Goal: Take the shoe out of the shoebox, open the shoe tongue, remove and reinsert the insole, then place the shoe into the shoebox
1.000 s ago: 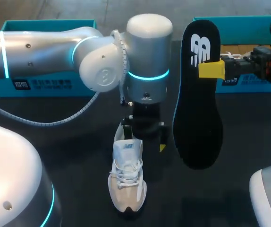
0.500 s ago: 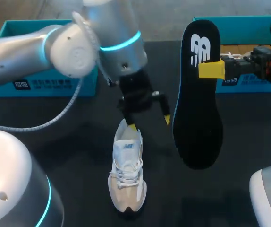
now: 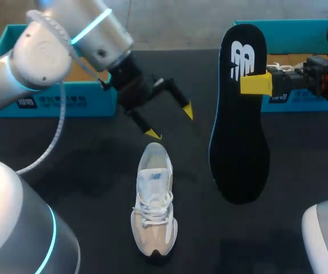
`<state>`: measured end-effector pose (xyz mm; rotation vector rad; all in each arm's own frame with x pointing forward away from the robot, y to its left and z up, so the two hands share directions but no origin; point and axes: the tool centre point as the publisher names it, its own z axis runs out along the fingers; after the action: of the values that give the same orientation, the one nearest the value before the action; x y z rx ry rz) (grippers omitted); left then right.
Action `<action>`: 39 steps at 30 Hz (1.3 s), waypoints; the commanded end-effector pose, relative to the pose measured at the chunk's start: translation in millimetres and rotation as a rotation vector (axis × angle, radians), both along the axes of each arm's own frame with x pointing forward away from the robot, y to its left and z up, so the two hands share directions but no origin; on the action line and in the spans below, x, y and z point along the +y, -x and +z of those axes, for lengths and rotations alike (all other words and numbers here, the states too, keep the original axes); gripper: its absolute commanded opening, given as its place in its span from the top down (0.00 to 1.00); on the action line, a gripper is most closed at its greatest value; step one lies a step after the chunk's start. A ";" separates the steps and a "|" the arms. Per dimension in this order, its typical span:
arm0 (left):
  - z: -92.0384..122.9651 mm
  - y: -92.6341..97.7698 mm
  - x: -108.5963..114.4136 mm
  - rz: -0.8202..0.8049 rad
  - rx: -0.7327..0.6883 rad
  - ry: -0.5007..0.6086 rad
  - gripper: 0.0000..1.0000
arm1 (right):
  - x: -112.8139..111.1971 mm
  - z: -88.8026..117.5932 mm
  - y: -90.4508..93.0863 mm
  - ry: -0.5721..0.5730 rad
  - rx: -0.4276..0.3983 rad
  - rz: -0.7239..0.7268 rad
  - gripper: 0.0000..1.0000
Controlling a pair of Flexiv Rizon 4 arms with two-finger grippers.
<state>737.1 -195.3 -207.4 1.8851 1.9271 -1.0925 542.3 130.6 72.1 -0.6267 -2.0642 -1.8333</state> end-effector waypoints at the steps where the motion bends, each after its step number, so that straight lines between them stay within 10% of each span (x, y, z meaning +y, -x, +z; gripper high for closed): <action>1: 3.7 -2.4 13.8 0.129 0.045 0.426 0.00 | 11.4 0.4 11.9 -0.005 -0.008 -0.066 1.00; 18: 29.3 -26.5 23.6 0.141 0.018 0.687 0.00 | 11.4 0.4 11.9 -0.005 -0.008 -0.066 1.00; 39: 46.2 -52.3 24.0 0.125 -0.044 0.745 0.00 | 11.4 0.4 11.9 -0.005 -0.008 -0.066 1.00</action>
<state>788.5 -170.1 -160.8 1.3370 1.3119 -1.4437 542.3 130.6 72.1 -0.6267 -2.0641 -1.8333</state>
